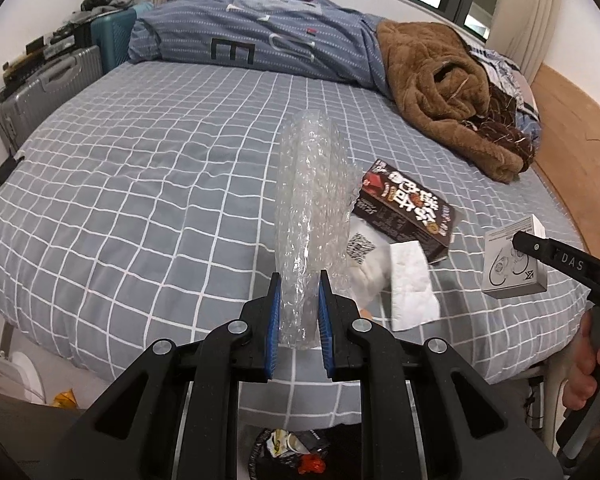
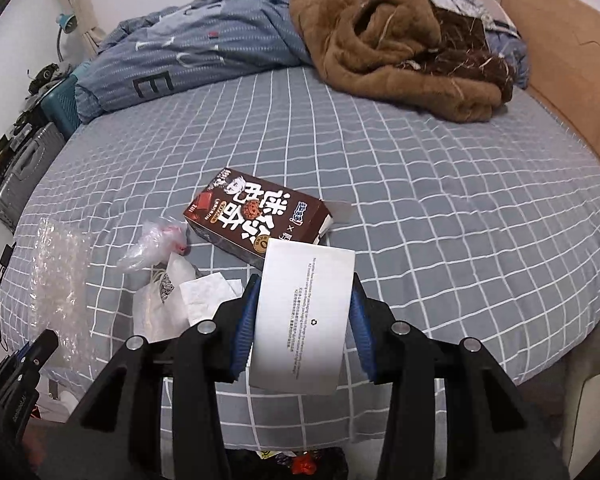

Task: Collect trash
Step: 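Carry the bubble wrap and white card down over the floor bin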

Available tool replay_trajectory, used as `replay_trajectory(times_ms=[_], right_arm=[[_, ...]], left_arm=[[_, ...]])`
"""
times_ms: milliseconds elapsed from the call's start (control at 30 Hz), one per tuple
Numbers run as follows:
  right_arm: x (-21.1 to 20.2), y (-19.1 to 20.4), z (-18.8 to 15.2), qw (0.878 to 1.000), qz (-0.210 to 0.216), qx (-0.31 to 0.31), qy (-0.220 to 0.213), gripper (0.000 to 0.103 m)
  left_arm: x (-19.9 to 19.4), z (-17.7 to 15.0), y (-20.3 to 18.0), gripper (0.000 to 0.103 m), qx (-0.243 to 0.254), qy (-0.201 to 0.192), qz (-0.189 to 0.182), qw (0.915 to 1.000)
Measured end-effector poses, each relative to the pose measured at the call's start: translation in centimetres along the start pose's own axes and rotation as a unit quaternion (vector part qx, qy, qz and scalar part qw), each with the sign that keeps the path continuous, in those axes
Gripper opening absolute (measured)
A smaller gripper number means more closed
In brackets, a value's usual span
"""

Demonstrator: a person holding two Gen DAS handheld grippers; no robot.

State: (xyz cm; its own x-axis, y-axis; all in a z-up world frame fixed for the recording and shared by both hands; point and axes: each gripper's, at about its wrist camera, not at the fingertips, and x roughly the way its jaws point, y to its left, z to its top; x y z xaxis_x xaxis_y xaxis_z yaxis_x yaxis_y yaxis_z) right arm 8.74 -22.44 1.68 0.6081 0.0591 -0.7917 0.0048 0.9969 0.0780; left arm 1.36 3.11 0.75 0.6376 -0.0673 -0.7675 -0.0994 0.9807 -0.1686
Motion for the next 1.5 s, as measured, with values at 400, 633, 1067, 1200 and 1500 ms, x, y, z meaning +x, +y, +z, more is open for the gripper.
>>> replay_trajectory(times_ms=[400, 633, 1067, 1200, 1500], right_arm=[[-5.2, -0.4, -2.9, 0.999, 0.022, -0.009, -0.035, 0.040], [-7.4, 0.1, -4.9, 0.998, 0.035, -0.023, -0.041, 0.040], [-10.6, 0.4, -8.2, 0.997, 0.038, -0.043, -0.054, 0.039], [-11.0, 0.7, -9.2, 0.997, 0.044, -0.047, -0.052, 0.039], [-11.7, 1.2, -11.4, 0.996, 0.059, -0.048, -0.048, 0.039]], left_arm=[[-3.5, -2.3, -1.1, 0.016, 0.008, -0.009, -0.009, 0.9999], [-5.0, -3.6, -1.5, 0.016, 0.010, -0.010, -0.015, 0.9998], [-7.1, -6.7, -1.1, 0.016, 0.002, -0.001, -0.023, 0.9997], [-7.6, -7.4, -1.3, 0.016, 0.006, 0.000, -0.028, 0.9996], [-8.3, -9.1, -1.9, 0.016, 0.012, 0.007, -0.032, 0.9994]])
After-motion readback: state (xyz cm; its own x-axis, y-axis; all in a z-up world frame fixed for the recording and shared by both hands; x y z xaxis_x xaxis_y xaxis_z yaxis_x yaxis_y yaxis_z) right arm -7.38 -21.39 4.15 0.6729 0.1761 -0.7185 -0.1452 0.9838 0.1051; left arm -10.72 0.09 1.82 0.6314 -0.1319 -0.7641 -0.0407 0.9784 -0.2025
